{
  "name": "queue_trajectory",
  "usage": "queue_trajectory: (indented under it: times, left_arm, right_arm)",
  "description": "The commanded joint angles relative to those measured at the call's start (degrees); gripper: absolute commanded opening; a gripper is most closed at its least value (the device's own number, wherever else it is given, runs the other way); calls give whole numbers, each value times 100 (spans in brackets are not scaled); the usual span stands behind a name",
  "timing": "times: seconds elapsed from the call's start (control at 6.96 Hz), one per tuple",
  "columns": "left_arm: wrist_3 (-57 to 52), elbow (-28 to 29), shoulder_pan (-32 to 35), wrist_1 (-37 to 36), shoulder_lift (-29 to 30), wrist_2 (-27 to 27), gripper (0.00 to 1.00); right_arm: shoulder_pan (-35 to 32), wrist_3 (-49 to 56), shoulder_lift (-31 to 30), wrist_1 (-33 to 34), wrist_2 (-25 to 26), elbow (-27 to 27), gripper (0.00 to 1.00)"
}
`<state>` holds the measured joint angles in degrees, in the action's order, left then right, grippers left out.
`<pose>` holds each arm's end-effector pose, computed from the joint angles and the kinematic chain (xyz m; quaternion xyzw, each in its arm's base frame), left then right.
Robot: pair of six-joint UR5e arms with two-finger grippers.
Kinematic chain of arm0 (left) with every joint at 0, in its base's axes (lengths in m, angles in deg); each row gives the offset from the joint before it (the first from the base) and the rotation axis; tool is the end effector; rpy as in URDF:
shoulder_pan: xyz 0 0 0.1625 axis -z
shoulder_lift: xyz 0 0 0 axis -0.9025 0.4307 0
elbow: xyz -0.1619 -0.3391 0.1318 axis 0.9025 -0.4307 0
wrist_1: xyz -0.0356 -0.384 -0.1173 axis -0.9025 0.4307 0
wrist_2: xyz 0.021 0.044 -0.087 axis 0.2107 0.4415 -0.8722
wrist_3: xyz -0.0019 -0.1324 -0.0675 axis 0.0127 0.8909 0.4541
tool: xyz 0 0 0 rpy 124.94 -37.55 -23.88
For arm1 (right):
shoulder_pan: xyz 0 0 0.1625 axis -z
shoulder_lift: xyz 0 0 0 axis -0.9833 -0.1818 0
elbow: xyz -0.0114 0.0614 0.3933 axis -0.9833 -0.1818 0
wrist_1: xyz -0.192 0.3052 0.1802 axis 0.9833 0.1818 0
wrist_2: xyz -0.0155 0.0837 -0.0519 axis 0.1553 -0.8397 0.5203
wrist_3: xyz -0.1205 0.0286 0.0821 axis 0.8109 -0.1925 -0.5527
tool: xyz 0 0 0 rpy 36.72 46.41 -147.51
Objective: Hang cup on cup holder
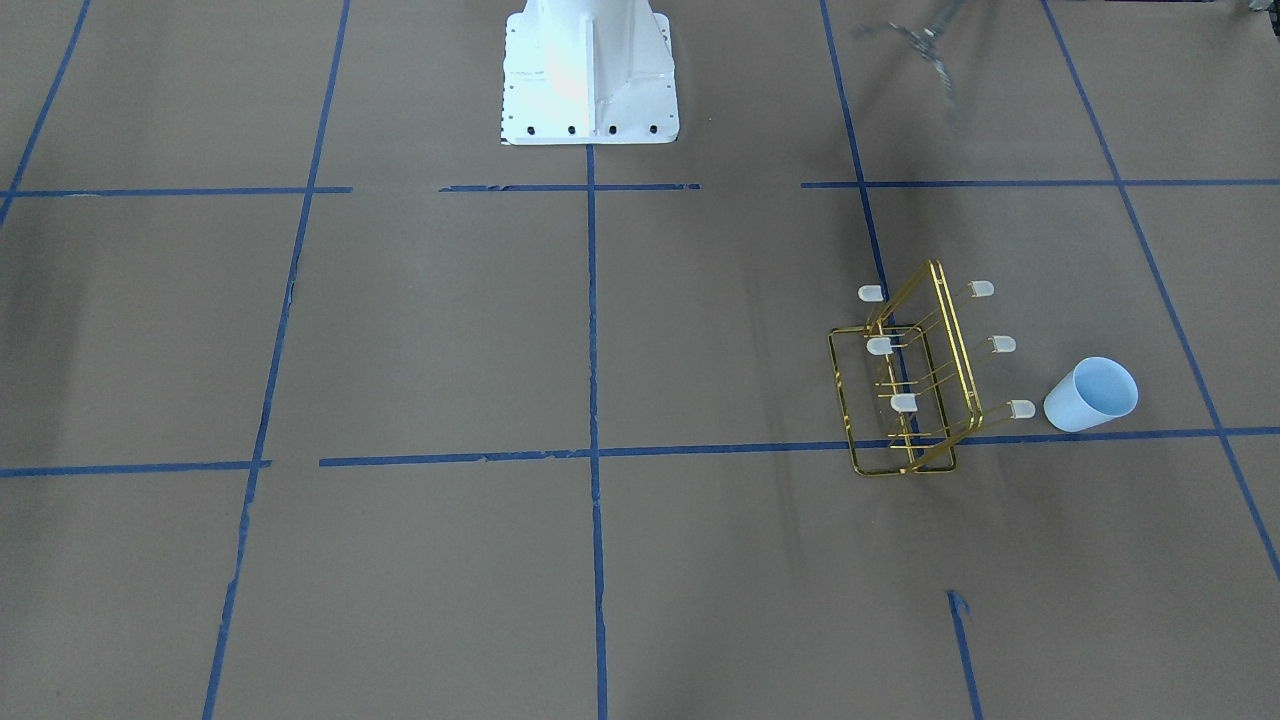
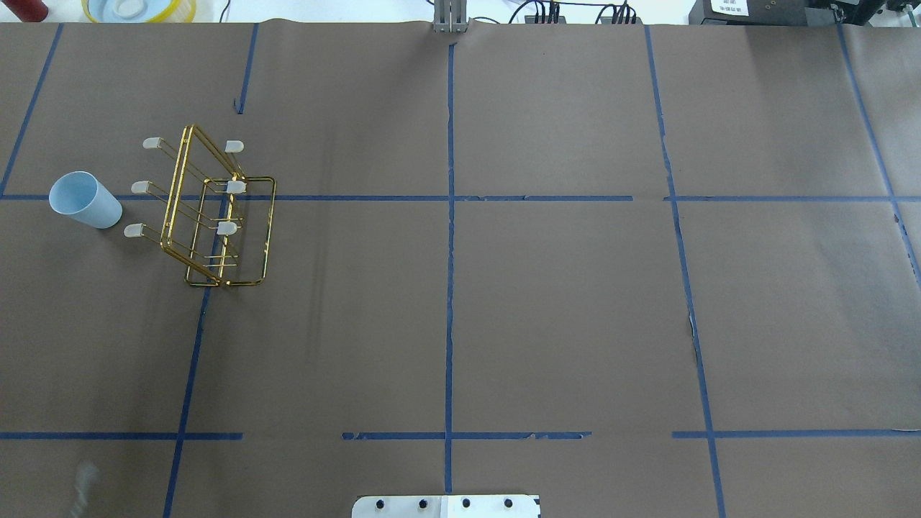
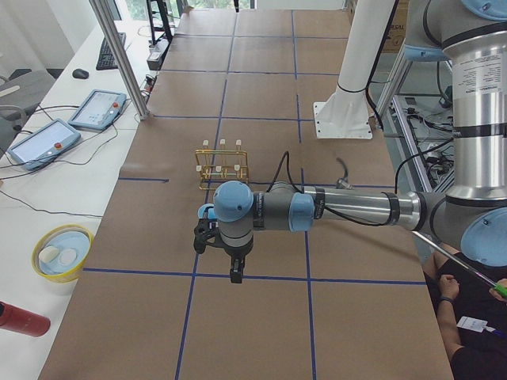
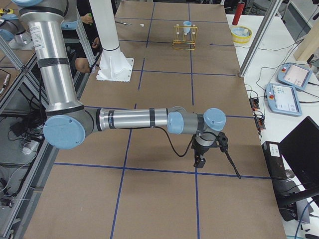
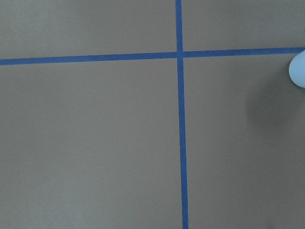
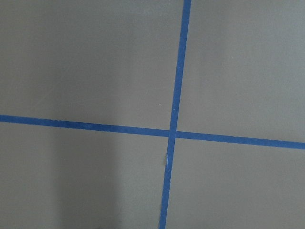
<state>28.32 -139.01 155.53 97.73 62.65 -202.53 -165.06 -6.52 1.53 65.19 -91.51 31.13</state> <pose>-0.0370 -0.4234 0.6383 0.0143 0.3774 0.0165 0.9258 -0.0086 -0.5506 0.6376 -0.0158 -0.3568 -0.0528 0.9326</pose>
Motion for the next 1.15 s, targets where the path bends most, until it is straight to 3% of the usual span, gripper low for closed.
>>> queue_trajectory:
  times: [0.0, 0.72, 1.01]
  left_arm:
    - [-47, -6, 2, 9, 2, 9, 100]
    - [93, -216, 45, 26, 134, 9, 100]
    - [1695, -374, -172, 1006, 46, 70, 100]
  right_arm:
    - [-7, 0, 0, -4, 0, 0, 100]
    - [-7, 0, 0, -4, 0, 0, 100]
    - [-7, 0, 0, -4, 0, 0, 100]
